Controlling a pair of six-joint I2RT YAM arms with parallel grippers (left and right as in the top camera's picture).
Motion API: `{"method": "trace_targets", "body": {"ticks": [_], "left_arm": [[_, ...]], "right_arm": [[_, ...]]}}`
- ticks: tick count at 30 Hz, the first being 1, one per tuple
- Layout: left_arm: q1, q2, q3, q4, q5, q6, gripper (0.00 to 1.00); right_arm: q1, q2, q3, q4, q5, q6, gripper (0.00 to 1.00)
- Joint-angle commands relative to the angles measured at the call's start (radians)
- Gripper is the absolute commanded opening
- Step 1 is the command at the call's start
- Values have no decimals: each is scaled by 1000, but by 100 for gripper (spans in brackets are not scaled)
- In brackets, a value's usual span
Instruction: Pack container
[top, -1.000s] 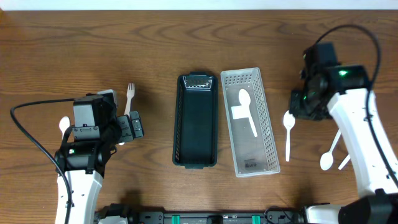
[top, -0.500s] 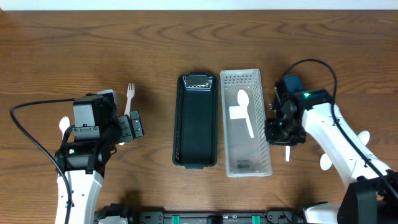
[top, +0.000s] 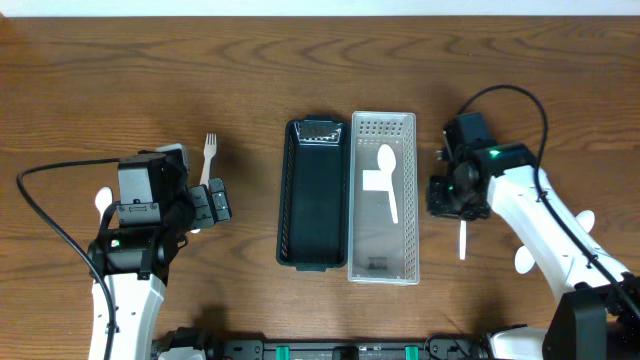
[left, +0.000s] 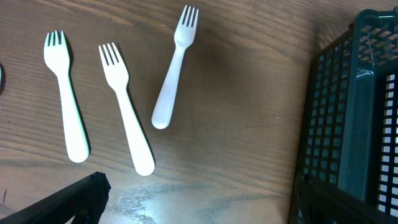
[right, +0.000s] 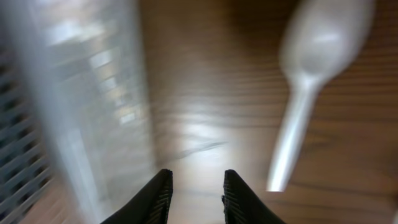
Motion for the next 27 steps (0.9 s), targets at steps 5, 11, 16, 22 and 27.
{"method": "trace_targets", "body": {"ticks": [5, 11, 16, 22, 27], "left_arm": [[6, 2, 23, -1, 10, -5, 98], [6, 2, 23, -2, 10, -5, 98], [6, 2, 23, -5, 10, -5, 98], [6, 2, 23, -6, 10, -5, 98], [6, 2, 23, -6, 10, -5, 98]], "right_arm": [[-114, -61, 80, -10, 358, 219, 42], [-174, -51, 56, 16, 294, 349, 49], [-171, 3, 1, 64, 228, 324, 51], [-151, 79, -28, 90, 162, 232, 54], [-135, 132, -37, 90, 163, 232, 56]]}}
